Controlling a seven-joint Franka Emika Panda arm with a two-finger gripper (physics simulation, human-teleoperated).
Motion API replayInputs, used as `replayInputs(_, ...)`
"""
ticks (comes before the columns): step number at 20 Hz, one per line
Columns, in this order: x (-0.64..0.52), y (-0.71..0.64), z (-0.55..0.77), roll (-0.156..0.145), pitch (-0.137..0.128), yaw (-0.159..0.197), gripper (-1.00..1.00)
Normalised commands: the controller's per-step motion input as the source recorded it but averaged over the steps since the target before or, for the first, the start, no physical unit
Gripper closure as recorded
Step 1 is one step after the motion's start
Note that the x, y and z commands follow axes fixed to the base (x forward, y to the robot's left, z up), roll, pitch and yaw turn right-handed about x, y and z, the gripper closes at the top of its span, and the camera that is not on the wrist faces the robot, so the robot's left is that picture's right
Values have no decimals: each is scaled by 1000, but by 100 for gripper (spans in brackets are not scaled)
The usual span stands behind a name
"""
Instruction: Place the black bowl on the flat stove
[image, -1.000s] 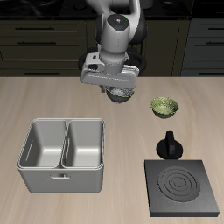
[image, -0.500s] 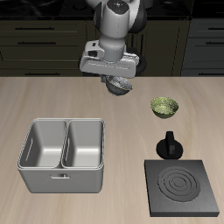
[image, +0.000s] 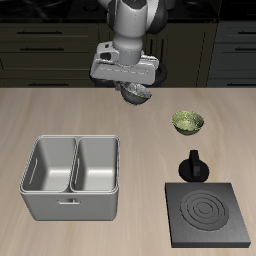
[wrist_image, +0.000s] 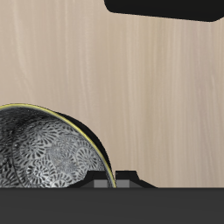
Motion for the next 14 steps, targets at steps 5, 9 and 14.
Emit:
replayInputs(5, 175, -3, 180, 16, -18, 27, 100)
replayInputs(9, 257, 5, 88, 26, 6, 11, 100)
replayInputs(14, 274, 32, 97, 27, 0, 11, 100)
